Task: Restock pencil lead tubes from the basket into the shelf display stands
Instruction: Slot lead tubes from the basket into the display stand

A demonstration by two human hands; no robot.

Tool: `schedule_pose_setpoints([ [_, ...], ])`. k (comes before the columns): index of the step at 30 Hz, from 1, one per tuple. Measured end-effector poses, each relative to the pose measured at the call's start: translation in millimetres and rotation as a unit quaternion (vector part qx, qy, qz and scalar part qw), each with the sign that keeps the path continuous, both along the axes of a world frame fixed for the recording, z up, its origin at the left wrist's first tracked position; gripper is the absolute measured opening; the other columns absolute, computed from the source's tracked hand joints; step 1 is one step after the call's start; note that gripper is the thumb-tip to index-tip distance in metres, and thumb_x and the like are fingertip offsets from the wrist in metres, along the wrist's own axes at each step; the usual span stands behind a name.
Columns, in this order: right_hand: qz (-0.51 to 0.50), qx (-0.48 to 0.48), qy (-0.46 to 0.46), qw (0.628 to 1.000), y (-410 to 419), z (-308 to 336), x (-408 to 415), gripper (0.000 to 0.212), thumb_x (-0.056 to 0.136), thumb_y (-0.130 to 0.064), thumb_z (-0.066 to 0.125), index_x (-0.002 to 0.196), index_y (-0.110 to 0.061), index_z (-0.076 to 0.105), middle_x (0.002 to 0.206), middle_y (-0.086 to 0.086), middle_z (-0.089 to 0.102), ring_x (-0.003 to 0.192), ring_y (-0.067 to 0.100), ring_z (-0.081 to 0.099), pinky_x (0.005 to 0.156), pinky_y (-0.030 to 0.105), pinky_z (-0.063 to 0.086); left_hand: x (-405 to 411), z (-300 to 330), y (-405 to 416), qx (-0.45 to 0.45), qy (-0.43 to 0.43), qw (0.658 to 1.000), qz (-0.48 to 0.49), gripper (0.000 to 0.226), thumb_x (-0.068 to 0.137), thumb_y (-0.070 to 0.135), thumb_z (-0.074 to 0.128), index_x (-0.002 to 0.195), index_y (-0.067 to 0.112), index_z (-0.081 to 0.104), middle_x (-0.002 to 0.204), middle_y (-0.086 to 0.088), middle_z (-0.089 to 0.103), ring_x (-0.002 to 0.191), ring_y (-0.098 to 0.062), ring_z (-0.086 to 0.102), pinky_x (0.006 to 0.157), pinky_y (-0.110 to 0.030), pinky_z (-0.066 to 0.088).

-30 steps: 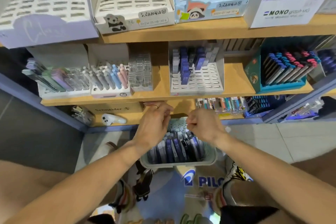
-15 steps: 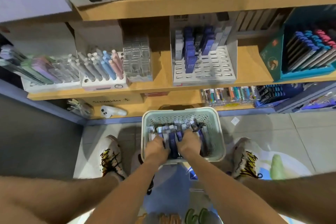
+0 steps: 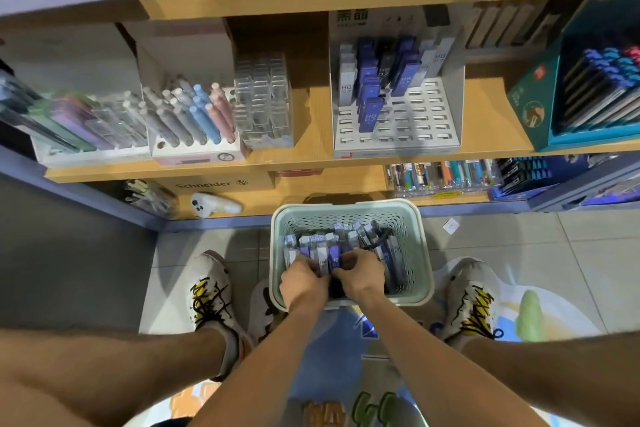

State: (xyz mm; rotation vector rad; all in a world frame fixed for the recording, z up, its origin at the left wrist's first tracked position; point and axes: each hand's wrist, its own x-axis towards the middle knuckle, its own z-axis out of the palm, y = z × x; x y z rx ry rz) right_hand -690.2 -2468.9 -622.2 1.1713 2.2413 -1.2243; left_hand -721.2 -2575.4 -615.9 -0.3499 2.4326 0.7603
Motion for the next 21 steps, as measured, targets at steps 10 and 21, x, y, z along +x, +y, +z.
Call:
schedule_pose_setpoints([
  [10,-0.038,-0.087,-0.021,0.995,-1.8,-2.5,-8.0,0.021,0.084,-0.016,0.081,0.103,-0.013,0.073,0.101,0.004,0.076,0.092,0.019,0.069,0.080,0.026,0.054,-1.8,3.2,0.5,0.054,-0.027,0.997,0.057,0.019,0.087,0.020,0.079,0.102,0.020,0.068,0.101,-0.001,0.076,0.094,-0.021,0.070,0.087,-0.034,0.059],
  [21,-0.099,-0.212,0.020,0.972,7.6,-0.3,-2.2,0.011,0.084,-0.003,0.078,0.077,-0.003,0.070,0.072,0.012,0.072,0.066,0.022,0.065,0.068,0.034,0.061,-9.5,-1.2,-6.2,0.138,-0.059,0.985,0.086,0.024,0.080,0.014,0.086,0.098,0.017,0.070,0.091,0.002,0.076,0.088,-0.017,0.072,0.083,-0.031,0.060],
])
